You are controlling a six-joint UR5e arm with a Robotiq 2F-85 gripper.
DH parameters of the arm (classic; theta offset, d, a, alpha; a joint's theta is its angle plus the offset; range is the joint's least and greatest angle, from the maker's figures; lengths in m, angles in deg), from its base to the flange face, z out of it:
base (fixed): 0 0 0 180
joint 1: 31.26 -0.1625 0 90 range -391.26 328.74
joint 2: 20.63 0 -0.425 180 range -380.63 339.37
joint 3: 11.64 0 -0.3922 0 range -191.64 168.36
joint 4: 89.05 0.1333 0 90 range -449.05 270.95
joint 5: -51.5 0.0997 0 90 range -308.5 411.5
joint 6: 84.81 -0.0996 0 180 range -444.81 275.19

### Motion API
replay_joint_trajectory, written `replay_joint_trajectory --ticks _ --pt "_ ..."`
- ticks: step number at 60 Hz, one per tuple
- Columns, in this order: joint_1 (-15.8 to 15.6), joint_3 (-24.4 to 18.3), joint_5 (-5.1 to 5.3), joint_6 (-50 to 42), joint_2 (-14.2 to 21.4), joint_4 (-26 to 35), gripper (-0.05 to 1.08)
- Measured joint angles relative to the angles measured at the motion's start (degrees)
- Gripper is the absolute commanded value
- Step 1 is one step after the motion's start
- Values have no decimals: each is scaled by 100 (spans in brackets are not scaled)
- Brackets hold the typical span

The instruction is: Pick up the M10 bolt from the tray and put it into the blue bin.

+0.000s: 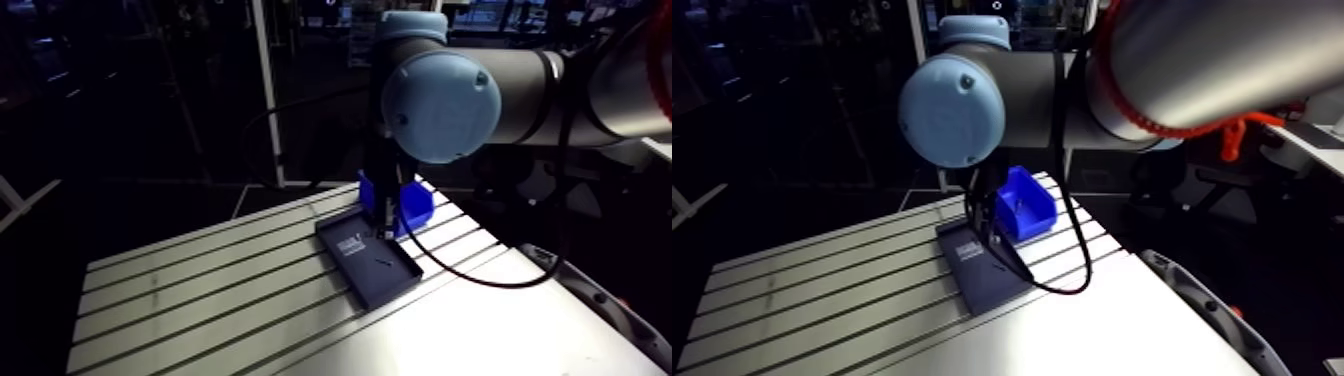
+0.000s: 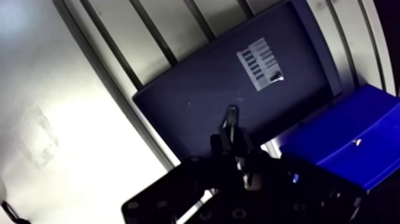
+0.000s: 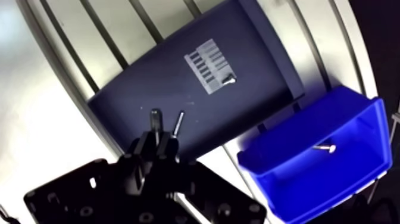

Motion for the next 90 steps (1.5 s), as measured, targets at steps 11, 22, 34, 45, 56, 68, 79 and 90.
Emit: replay_joint_trajectory --ticks 11,22,34,45,56,68,79,90 --pt "96 -300 13 746 27 262 107" --pt "211 -762 0 1333 -6 776 106" --pt "307 -1313 -37 1852 -148 1084 106" --pt "334 -1710 -72 2148 -350 1186 106" --pt "342 -1963 -137 2430 -594 1173 106" --pt "336 -2203 -181 2575 -891 1094 106" --pt "328 -2387 -196 2606 -1138 951 106" --pt "324 -2537 -247 2610 -1357 868 105"
